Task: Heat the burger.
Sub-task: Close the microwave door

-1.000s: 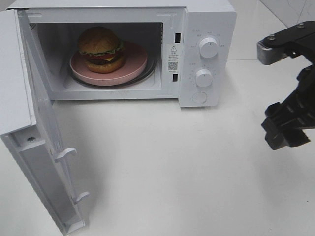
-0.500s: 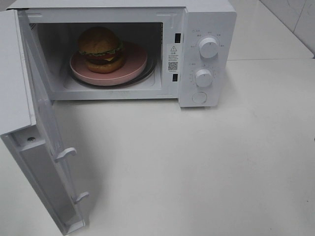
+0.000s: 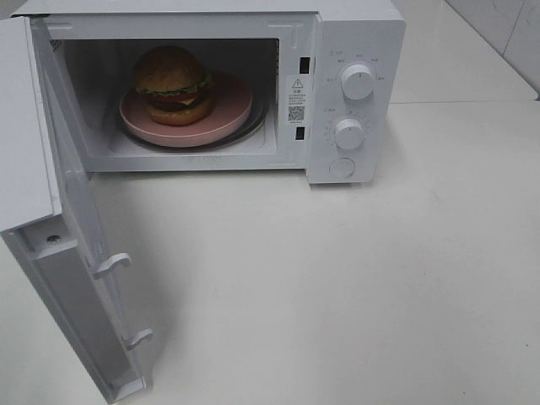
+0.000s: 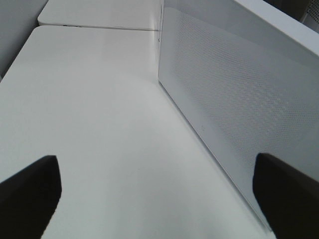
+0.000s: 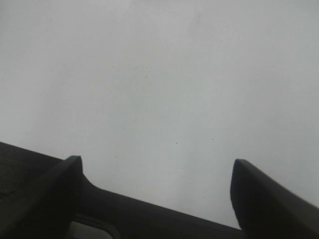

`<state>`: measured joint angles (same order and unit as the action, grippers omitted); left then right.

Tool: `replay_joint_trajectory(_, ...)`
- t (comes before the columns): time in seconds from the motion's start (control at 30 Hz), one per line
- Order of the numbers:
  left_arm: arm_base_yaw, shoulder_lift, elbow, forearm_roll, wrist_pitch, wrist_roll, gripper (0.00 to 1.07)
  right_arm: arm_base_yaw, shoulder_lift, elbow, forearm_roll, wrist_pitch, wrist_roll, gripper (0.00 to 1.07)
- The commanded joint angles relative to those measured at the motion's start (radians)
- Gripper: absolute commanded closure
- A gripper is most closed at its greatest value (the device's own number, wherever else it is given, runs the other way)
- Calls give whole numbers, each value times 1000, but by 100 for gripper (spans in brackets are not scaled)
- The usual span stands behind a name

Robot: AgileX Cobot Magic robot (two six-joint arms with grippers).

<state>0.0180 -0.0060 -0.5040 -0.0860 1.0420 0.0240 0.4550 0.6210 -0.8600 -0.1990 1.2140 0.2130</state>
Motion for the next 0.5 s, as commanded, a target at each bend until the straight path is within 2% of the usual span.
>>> replay_joint_trajectory(0.03, 1, -20, 1, -4, -5, 0, 7, -57, -54, 2, 2, 35, -1, 31)
replay_joint_trajectory(0.07, 1, -20, 1, -4, -5, 0, 7, -57, -54, 2, 2, 35, -1, 31)
replay_joint_trajectory(0.13, 1, -20, 1, -4, -5, 0, 7, -134, -105, 17, 2, 34, -39, 31)
replay_joint_trajectory(0.17, 1, -20, 1, -4, -5, 0, 7, -134, -105, 17, 2, 34, -39, 31)
replay_joint_trajectory(0.23, 1, -20, 1, -4, -5, 0, 7, -210, -173, 62, 2, 31, -68, 31)
replay_joint_trajectory(0.5, 1, -20, 1, -4, -5, 0, 7, -346, -376, 185, 36, -47, -67, 31)
